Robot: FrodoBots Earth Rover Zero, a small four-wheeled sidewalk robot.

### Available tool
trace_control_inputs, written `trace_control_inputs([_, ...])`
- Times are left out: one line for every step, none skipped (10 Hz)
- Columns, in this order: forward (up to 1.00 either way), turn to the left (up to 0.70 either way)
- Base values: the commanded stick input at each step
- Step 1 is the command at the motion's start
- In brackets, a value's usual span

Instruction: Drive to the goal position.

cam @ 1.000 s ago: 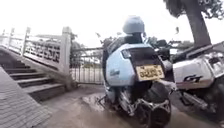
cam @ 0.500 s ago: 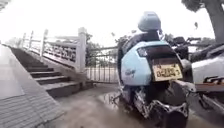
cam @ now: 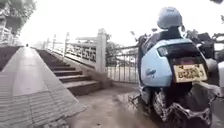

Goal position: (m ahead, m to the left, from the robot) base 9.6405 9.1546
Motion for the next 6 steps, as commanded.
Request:
trace_control_inputs([0.00, 0.45])
trace_control_inputs([0.00, 0.45])
trace_control_inputs([0.00, 0.45])
trace_control_inputs([0.00, 0.45])
trace_control_inputs([0.00, 0.45])
trace_control_inputs([0.00, 0.45])
